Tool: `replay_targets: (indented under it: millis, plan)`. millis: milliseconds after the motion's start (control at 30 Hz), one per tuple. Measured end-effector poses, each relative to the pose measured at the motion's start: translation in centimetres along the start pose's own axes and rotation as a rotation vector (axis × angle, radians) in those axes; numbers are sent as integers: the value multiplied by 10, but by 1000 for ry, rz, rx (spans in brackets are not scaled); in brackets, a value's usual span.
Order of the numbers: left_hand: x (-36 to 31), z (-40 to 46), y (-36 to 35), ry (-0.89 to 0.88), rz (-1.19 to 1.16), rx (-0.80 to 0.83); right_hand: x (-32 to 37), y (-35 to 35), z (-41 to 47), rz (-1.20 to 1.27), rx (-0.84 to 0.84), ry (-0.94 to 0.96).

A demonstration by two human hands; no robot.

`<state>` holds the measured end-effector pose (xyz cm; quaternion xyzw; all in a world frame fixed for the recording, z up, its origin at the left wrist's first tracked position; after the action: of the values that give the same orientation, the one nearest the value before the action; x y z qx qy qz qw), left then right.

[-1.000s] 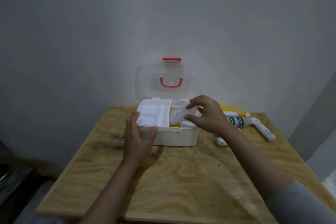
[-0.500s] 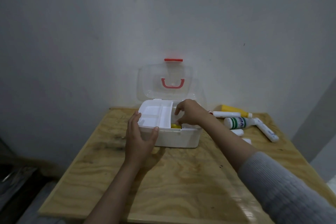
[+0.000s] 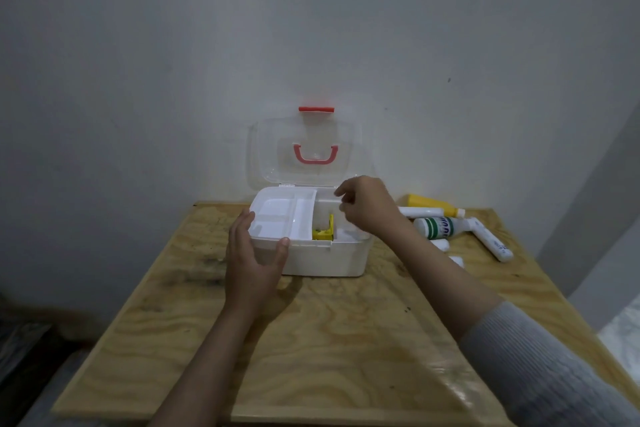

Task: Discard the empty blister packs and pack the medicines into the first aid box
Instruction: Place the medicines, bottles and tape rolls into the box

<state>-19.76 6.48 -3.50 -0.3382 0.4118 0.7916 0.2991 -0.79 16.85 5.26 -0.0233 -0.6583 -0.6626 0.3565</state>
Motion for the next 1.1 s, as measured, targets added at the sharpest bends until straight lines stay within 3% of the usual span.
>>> replay_targets:
  millis: [100, 233, 367, 567, 700, 967, 1033, 1100]
  plan:
    - [0, 0, 1, 1, -7, -2, -22, 29, -28, 29, -238, 17]
    - [-1, -1, 1, -5, -11, 4, -87, 54, -65, -39, -380, -139]
    - [-8, -3, 0, -15, -27, 3, -166, 68, -97, -102, -418, -402]
    - [-7, -2, 1, -13, -18, 13, -231, 59, -129, -120, -311, -674]
    - [-8, -2, 0, -13, -16, 14, -240, 47, -134, -26, -371, -581]
    - [-4, -1, 1, -26, -10, 14, -215, 48, -158, 107, -681, -337]
    - [-2, 0, 1, -20, -11, 14, -199, 47, -160, 185, -648, -232]
    - [0, 0, 1, -8, -16, 18, -183, 42, -161, 273, -503, -162]
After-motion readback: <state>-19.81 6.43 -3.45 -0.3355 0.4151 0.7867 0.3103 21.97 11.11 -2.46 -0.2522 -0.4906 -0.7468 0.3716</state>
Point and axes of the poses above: each hand's wrist, its own z-axis towards the middle knuckle, its own y-axis out of the back of the hand, x = y × z, the point moved 5 cm from there along z, towards the middle knuckle, and after that the axes turned 13 degrees about x, right-handed, at the moved point
